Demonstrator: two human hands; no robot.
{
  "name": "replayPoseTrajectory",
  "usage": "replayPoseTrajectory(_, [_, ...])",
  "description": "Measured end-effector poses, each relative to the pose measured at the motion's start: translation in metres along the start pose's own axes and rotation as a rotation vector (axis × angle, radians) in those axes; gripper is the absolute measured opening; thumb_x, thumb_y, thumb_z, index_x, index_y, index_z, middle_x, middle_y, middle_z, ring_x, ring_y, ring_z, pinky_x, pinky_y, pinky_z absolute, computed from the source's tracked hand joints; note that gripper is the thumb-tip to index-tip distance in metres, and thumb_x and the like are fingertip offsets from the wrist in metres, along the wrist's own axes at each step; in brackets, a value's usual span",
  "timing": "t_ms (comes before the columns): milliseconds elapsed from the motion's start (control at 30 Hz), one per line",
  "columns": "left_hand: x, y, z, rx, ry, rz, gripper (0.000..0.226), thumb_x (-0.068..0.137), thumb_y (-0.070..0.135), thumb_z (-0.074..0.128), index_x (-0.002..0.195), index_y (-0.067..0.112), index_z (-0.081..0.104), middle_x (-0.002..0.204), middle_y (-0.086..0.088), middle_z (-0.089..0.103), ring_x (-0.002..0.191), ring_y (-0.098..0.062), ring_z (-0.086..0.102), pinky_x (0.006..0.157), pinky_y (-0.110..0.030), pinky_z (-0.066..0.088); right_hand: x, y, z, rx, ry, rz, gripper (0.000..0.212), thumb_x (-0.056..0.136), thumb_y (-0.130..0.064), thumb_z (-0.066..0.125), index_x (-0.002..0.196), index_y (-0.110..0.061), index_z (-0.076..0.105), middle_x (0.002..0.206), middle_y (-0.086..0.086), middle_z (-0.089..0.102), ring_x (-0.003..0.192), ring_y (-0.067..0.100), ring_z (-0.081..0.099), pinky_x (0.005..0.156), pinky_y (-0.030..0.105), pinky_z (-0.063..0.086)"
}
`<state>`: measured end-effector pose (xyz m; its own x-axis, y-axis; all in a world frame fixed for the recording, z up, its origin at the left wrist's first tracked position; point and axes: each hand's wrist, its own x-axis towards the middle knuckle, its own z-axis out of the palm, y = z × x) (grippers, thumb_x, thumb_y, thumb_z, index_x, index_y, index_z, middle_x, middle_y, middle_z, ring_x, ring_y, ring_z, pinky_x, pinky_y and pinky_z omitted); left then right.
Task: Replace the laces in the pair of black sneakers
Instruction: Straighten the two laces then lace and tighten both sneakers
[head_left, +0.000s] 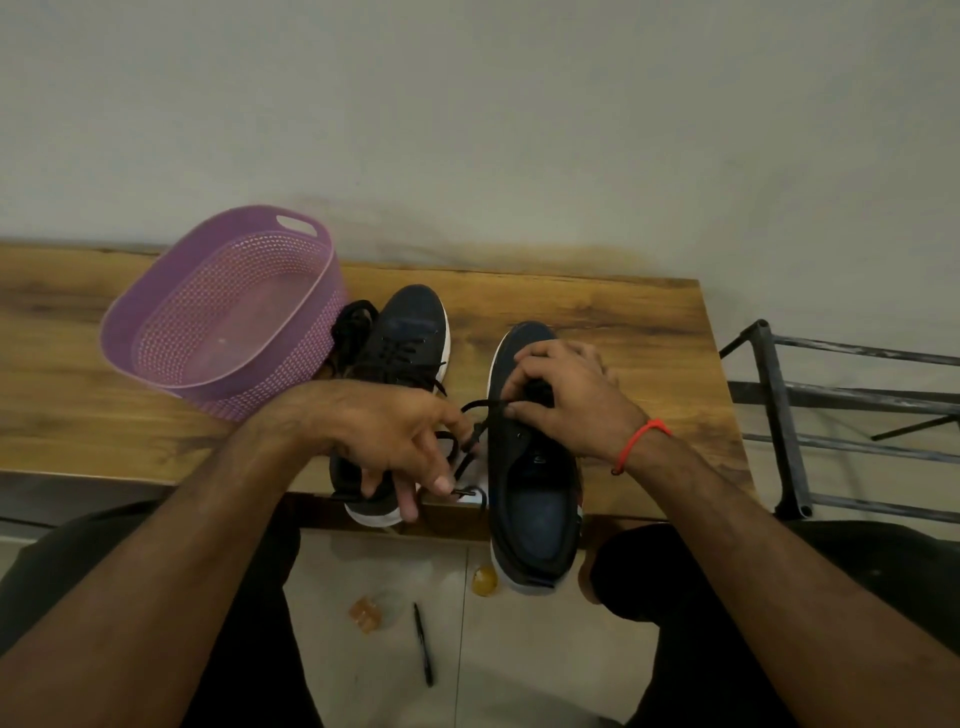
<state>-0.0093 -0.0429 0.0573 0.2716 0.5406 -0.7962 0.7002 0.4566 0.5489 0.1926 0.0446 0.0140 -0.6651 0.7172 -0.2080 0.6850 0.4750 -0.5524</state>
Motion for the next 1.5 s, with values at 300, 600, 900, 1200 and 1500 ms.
replayPoseTrajectory(300, [0.027, 0.012, 0.020, 0.338, 0.660, -0.060, 0.013, 0.098, 0.015, 0.063, 0.105, 0.026, 0.062, 0.104, 0.000, 0.068, 0.067, -0.014, 0.073, 0.061, -0.026, 0.057, 0.000, -0.002, 0.001, -0.040, -0.115, -0.058, 0.019, 0.093, -0.025, 0.062, 0.090, -0.043, 0.065, 0.141, -0.019, 0.042, 0.140, 0.019, 0.016, 0.106, 0.045, 0.018])
replayPoseTrajectory(600, [0.056, 0.019, 0.056, 0.962, 0.869, -0.325, 0.014, 0.097, 0.013, 0.061, 0.106, 0.022, 0.066, 0.087, 0.003, 0.059, 0.064, -0.015, 0.052, 0.058, -0.032, 0.034, 0.001, 0.010, -0.018, 0.054, 0.084, 0.053, 0.010, 0.086, -0.047, 0.058, 0.083, -0.039, 0.054, 0.097, -0.015, 0.058, 0.099, 0.015, 0.055, 0.092, 0.050, 0.047])
replayPoseTrajectory(900, [0.054, 0.014, 0.044, 0.779, 1.046, -0.147, 0.014, 0.101, 0.026, 0.058, 0.112, 0.025, 0.066, 0.108, 0.000, 0.065, 0.093, -0.024, 0.066, 0.067, -0.035, 0.040, -0.006, 0.009, -0.031, 0.090, -0.161, 0.293, 0.033, 0.093, -0.045, 0.063, 0.077, -0.020, 0.049, 0.089, 0.003, 0.058, 0.077, 0.013, 0.051, 0.061, 0.022, 0.041])
replayPoseTrajectory(1200, [0.063, 0.016, 0.036, -0.006, 0.987, 0.360, 0.010, 0.094, 0.037, 0.070, 0.103, 0.038, 0.073, 0.090, 0.025, 0.068, 0.085, 0.010, 0.061, 0.078, -0.031, 0.056, -0.003, 0.011, -0.037, 0.127, -0.205, 0.368, 0.031, 0.094, -0.044, 0.059, 0.100, -0.014, 0.068, 0.092, 0.005, 0.069, 0.076, 0.015, 0.060, 0.060, 0.028, 0.048])
replayPoseTrajectory(1500, [0.084, 0.015, 0.051, 0.118, 1.069, 0.341, 0.014, 0.090, 0.044, 0.070, 0.100, 0.036, 0.074, 0.130, 0.013, 0.049, 0.117, -0.009, 0.038, 0.096, -0.033, 0.033, -0.004, 0.024, -0.041, 0.312, -0.222, 0.422, 0.015, 0.095, -0.030, 0.063, 0.094, -0.018, 0.072, 0.093, 0.001, 0.073, 0.100, 0.019, 0.068, 0.089, 0.045, 0.058])
